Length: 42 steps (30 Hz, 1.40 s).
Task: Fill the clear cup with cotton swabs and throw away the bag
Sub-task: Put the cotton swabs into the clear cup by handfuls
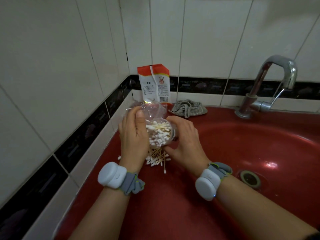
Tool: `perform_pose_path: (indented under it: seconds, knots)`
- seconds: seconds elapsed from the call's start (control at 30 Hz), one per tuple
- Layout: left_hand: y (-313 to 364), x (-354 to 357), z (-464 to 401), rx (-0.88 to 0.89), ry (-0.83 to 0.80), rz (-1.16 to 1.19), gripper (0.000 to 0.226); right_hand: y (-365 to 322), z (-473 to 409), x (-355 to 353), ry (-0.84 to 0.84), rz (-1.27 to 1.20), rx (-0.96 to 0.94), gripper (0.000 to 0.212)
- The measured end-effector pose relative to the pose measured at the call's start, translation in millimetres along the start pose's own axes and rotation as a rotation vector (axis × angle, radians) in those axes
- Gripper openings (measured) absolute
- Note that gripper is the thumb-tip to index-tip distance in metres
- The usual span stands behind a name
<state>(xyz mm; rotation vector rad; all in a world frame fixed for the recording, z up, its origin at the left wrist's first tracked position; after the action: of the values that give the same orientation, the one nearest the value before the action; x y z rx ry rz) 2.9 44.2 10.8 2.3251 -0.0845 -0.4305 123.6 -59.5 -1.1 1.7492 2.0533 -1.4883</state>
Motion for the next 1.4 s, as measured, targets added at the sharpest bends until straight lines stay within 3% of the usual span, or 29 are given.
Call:
perform_pose_path:
  seconds: [0.2,0.43,0.53,0.6,0.7,0.9,1.03,1.13,1.23,1.4]
  knots:
    - [-3.6,3.4,7.9,-0.037,-0.052,0.134,0.034,7.0,-1.6,0.2,0.000,0.024,0.028,0.068]
    - [23.5,24.3,12.3,0.093,-0.224,0.011,0.066,-6.2,4.4,7.7,-0.028,0.003,-0.020,0.069]
    - [27.3,37.8,14.7,0.043,-0.318,0.157,0.056,-5.5,2.4,7.3,-0.040,-0.010,-0.006,0.067]
    - [23.6,23.6,10.1,0.030,-0.211,0.213,0.046,-1.9,-0.4,4.3,-0.035,-0.011,0.006,0.066]
    - [17.8,-3.7,5.1,0.078,-0.055,0.095,0.037,6.0,-3.1,2.7,-0.042,0.004,0.034,0.067]
    - [5.7,-0.1,7.8,0.014,-0.240,0.074,0.025,11.8,-5.5,0.6,-0.020,0.013,0.056,0.072]
    - [8.8,-0.2,6.5,0.016,-0.211,0.041,0.026,0.7,-2.0,4.4,-0.045,0.000,0.003,0.069]
    - [12.2,-4.2,4.2,0.019,-0.142,0.075,0.009,-3.5,-0.4,5.6,-0.063,-0.003,-0.014,0.068]
    - [26.5,-11.6,-2.8,0.142,-0.094,0.053,0.019,-2.5,-0.1,5.4,-0.076,0.003,-0.008,0.068]
    - [31.8,3.2,-2.4,0.270,-0.215,-0.127,0.016,-3.0,-0.8,2.4,-0.056,-0.004,-0.014,0.069]
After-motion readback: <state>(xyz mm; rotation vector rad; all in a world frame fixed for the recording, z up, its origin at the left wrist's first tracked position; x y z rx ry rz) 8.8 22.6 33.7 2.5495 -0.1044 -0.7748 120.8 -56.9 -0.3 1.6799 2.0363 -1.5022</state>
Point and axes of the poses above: each hand's wrist, its own z-axis away from the middle knuckle, its own x-axis out of the palm, y = z × x, the point moved 10 cm from there along -z, towards the middle knuckle, and after that the axes turned 13 degrees about x, right-handed, at the moved point
